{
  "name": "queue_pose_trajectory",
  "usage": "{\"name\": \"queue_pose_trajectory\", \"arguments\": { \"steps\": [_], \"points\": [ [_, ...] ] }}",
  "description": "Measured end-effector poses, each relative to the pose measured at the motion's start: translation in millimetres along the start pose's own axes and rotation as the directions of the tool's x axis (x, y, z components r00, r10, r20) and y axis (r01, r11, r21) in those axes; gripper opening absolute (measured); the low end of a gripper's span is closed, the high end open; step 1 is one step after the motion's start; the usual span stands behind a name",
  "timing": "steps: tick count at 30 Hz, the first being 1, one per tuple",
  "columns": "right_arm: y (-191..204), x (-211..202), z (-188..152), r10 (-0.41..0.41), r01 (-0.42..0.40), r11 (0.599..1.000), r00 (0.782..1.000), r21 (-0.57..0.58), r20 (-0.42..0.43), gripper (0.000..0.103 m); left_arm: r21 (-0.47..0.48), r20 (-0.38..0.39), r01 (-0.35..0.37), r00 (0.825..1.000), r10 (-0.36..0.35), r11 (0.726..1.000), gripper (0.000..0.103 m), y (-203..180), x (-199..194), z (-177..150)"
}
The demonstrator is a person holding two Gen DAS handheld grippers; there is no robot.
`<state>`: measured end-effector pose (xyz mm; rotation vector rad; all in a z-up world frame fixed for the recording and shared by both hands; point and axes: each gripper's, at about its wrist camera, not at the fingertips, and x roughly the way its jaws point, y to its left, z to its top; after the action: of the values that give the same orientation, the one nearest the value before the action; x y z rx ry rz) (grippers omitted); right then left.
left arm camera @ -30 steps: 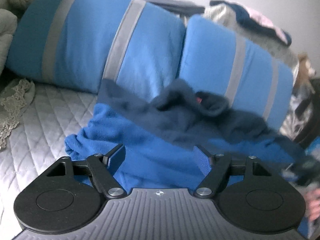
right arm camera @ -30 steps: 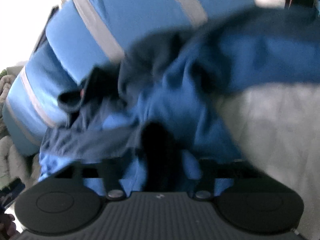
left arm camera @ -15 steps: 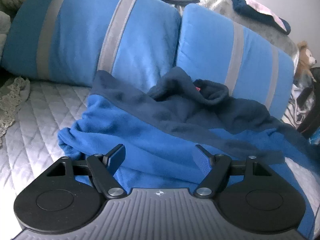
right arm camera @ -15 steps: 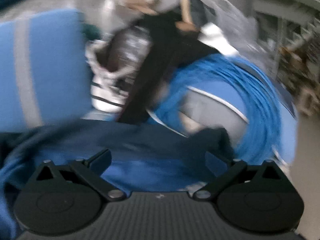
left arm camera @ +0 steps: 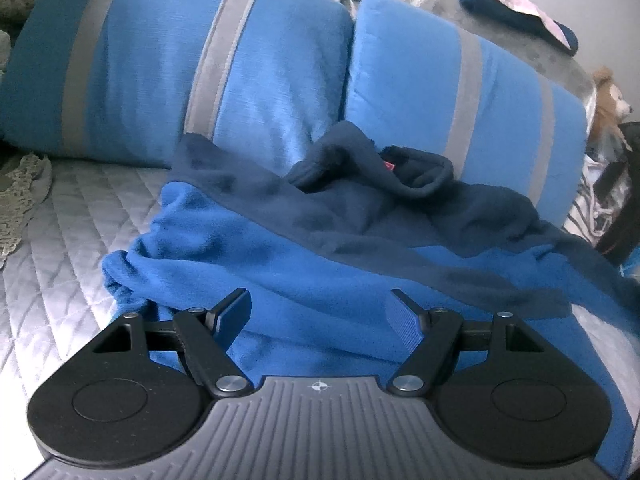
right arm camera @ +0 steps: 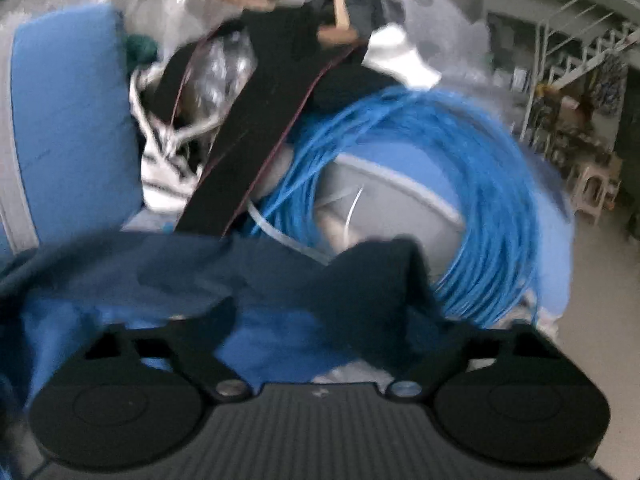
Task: Fold clothes
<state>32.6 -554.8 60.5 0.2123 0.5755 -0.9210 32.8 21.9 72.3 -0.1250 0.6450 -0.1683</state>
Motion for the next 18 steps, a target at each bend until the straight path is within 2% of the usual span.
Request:
{"name": "queue_pose_trajectory", "arguments": {
  "steps": [1,2,6,10,15,18],
  "points": [
    [5.9,-5.2,-1.3,0.029,-0.029,0.999,1.000,-0.013,0.008,0.021,-0.002,0.002,-0.002,1.000,0.002,1.000,0.074,0.7,0.1,0.6],
    [11.7,-10.3,-2.5,0.058,-0.058,0.998,0.998,-0.027,0.016,0.010,-0.003,0.004,-0.004,1.000,0.004,1.000,0.074,1.3,0.2,1.2],
    [35.1,-31.0,-7.5,0.174,-0.170,0.982,0.984,-0.084,0.043,0.007,-0.009,0.010,-0.013,1.000,0.013,1.000,0.074,3.5,0.9,3.5],
    [58.6,-51.7,-12.5,0.289,-0.278,0.950,0.955,-0.143,0.062,0.007,-0.006,0.024,-0.004,1.000,0.004,1.000,0.074,4.2,0.5,6.3],
    [87.8,-77.6,-18.8,0.429,-0.404,0.888,0.900,-0.218,0.077,0.007,-0.021,0.034,-0.012,0.999,0.013,1.000,0.074,9.5,0.4,9.7],
    [108.4,-98.1,-28.5,0.519,-0.492,0.830,0.853,-0.263,0.042,0.007,-0.029,0.035,-0.013,0.999,0.014,0.999,0.074,12.0,0.7,10.6]
  ]
}}
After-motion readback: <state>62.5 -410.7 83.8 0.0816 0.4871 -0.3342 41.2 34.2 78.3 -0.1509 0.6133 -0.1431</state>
